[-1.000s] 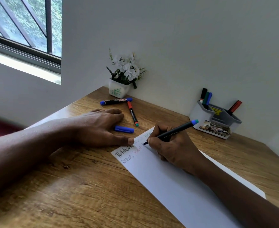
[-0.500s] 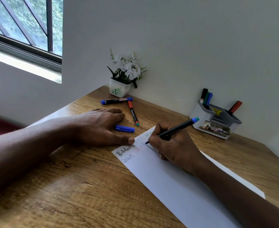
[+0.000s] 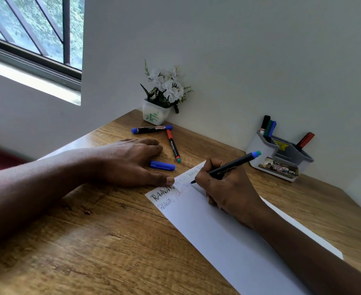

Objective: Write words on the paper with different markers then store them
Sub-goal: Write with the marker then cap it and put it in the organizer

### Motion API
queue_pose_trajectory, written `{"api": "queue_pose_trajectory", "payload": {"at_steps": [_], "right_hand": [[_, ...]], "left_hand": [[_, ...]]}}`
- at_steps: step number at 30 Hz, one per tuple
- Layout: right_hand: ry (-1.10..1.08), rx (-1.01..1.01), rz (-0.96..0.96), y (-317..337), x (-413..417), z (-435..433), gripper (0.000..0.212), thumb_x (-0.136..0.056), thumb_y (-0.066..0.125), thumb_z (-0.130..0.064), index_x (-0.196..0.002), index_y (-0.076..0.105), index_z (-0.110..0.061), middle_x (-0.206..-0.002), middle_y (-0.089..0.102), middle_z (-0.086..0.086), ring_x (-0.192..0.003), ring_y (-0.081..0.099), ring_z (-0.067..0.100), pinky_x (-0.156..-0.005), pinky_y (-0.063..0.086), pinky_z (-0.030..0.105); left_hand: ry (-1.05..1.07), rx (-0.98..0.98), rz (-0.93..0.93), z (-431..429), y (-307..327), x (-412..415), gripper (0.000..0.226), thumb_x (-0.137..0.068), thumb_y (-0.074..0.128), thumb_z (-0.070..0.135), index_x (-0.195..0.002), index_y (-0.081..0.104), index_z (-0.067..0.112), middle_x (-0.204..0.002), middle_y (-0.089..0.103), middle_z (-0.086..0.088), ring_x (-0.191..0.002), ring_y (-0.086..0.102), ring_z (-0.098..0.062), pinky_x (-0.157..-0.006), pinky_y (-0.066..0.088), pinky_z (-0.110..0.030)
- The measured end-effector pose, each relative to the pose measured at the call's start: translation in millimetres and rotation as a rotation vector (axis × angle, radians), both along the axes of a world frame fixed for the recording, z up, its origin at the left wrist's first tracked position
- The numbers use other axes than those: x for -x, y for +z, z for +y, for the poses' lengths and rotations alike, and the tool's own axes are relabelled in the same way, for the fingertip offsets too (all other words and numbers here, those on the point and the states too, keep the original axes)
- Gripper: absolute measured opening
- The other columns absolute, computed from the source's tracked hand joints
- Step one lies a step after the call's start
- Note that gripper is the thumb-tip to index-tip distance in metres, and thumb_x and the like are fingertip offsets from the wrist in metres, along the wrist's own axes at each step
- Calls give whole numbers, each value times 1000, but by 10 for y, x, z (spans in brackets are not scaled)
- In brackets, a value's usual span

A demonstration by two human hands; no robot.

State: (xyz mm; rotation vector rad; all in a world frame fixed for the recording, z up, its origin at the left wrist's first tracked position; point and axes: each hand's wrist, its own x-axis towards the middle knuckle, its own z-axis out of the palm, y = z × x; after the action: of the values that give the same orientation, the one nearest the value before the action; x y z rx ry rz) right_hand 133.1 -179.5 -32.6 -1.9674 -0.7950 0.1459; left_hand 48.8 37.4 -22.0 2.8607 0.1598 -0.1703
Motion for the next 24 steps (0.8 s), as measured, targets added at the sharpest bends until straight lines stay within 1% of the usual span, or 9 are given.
{"api": "queue_pose_trajectory", "payload": {"at_steps": [2, 4, 8, 11, 14, 18, 21, 24], "right_hand": [[1, 15, -13, -10, 13, 8, 19, -86, 70, -8, -77, 59, 5, -49, 53, 3, -39, 48, 12, -42, 43, 24], [-26, 4, -8, -16, 10, 7, 19, -87, 71, -9, -78, 60, 4, -48, 53, 1, -39, 48, 11, -41, 42, 22], [-32, 3, 29, 0, 13, 8, 21, -89, 70, -8, -79, 58, 6, -48, 54, 3, -38, 49, 11, -38, 39, 19], [-40, 19, -16, 4, 21, 7, 21, -88, 70, -7, -78, 57, 7, -47, 54, 3, -37, 51, 11, -39, 41, 19], [-58, 3, 2, -8, 30, 3, 17, -89, 71, -9, -77, 63, -1, -49, 58, 1, -40, 54, 12, -40, 41, 19], [-101, 17, -86, -30, 26, 14, 17, -86, 74, -12, -75, 65, -3, -50, 58, -3, -40, 54, 8, -44, 46, 21], [-83, 26, -65, -24, 36, 12, 16, -88, 73, -10, -74, 66, -8, -50, 59, -3, -40, 54, 6, -44, 45, 18], [-90, 21, -51, -5, 34, 0, 19, -88, 73, -10, -71, 64, -8, -48, 58, -2, -39, 53, 8, -43, 44, 19]], "left_hand": [[4, 2, 0, -1, 2, 0, 121, -66, 36, 97, -163, 14, 27, -171, 6, 9, -155, 16, -14, -123, 20, -35], [7, 8, -1, -2, 1, -3, 119, -68, 37, 96, -163, 14, 26, -171, 6, 9, -155, 16, -15, -123, 20, -35], [2, 5, -5, -3, 2, 8, 120, -68, 36, 97, -163, 14, 27, -170, 6, 9, -154, 16, -14, -123, 20, -35], [3, 13, 7, -19, 22, 21, 117, -66, 36, 87, -163, 13, 26, -171, 6, 8, -155, 16, -15, -123, 20, -35], [2, 10, 6, -20, 36, 24, 115, -66, 36, 86, -163, 14, 26, -171, 7, 8, -155, 16, -15, -123, 20, -36], [-1, 4, 12, -26, 36, 28, 115, -66, 35, 86, -163, 14, 27, -171, 7, 8, -155, 16, -15, -123, 19, -36], [0, 2, 15, -29, 45, 33, 116, -65, 34, 86, -163, 14, 26, -171, 7, 8, -155, 16, -16, -123, 20, -36], [3, -2, 16, -37, 59, 37, 115, -66, 34, 85, -163, 14, 26, -171, 7, 8, -155, 16, -15, -123, 20, -35]]}}
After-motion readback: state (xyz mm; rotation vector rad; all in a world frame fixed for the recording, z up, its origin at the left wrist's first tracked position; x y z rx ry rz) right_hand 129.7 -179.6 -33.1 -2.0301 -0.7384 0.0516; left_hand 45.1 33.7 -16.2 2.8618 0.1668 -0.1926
